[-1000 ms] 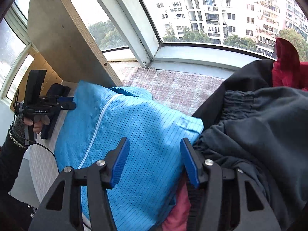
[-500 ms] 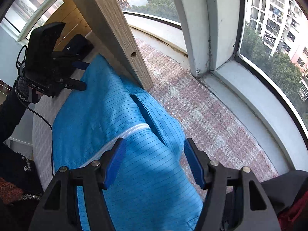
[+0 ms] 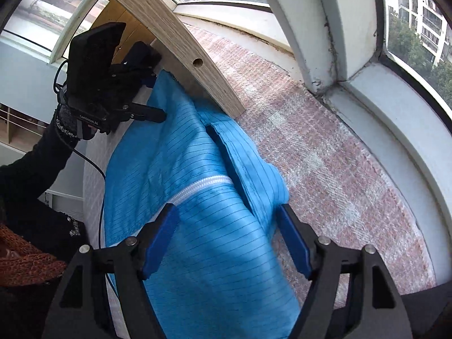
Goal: Fold clothes
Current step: 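Press the folded coat flat against the wall with both open grippers, then grasp the blue coat's edge with both grippers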
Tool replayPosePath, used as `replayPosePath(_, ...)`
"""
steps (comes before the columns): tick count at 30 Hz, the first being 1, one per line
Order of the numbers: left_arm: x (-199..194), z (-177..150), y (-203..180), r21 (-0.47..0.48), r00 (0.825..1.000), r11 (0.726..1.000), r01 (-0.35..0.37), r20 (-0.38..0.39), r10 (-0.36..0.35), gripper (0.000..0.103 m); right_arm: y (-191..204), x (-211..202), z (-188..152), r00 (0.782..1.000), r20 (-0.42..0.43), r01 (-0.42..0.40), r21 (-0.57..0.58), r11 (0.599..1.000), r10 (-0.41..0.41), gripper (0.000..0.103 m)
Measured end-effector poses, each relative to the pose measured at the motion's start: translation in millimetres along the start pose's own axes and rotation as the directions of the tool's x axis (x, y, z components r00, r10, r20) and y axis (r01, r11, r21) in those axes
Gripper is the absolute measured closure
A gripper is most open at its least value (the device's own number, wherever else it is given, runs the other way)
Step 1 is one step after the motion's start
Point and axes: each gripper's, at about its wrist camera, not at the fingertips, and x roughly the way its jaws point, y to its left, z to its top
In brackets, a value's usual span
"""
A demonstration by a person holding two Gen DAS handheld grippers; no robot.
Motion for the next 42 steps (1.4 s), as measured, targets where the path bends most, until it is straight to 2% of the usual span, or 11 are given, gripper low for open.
replayPosePath(8,9,4,-3,-0.004,0.999,0.999,0.036,0.004,-0.036,0.039,13,9,4,1.0,0.01,0.011,-0.051,0.999,-0.01,0.027)
replayPosePath(9,10,4,-5,0.006,0.999,0.999,0.036,0.007,-0.036,0.04,15,10,4,1.0,0.008,0.025,-0.055,0.998,-0.025,0.03)
replayPosePath(11,12,4,-10,0.03,0.999,0.999,0.035,0.009,-0.036,0.044,21,12,3,0.997,0.004,0.082,-0.05,0.995,-0.082,0.063)
replayPosePath(14,16,7,-19,0.075,0.999,0.997,0.036,0.006,-0.037,0.063,38,18,0,0.985,-0.011,0.173,-0.077,0.982,-0.175,0.082)
replayPosePath(22,10,3,-41,0.193,1.0,0.981,-0.003,0.022,-0.001,0.09,95,12,-10,0.936,0.048,0.351,-0.161,0.922,-0.348,0.094)
replayPosePath(25,7,1,-47,0.229,0.999,0.973,-0.032,0.039,0.024,0.08,113,7,-17,0.924,0.082,0.383,-0.186,0.905,-0.374,0.094)
replayPosePath(27,2,1,-49,0.249,0.997,0.966,-0.074,0.048,0.064,0.059,125,6,-23,0.913,0.103,0.407,-0.206,0.89,-0.394,0.094)
replayPosePath(29,-10,-1,-49,0.281,0.992,0.952,-0.118,0.068,0.103,0.057,134,5,-28,0.906,0.127,0.424,-0.217,0.879,-0.405,0.095)
replayPosePath(34,-50,-7,-67,0.503,0.989,0.853,-0.14,0.105,0.1,0.048,143,-2,-33,0.902,0.151,0.431,-0.248,0.868,-0.404,0.095)
replayPosePath(40,-29,-2,-121,0.789,0.988,0.603,-0.119,0.036,0.148,0.039,142,-6,-31,0.913,0.155,0.408,-0.287,0.867,-0.378,0.095)
replayPosePath(42,-18,3,-127,0.83,0.984,0.547,-0.11,0.012,0.179,0.039,144,-8,-33,0.919,0.155,0.395,-0.303,0.867,-0.364,0.095)
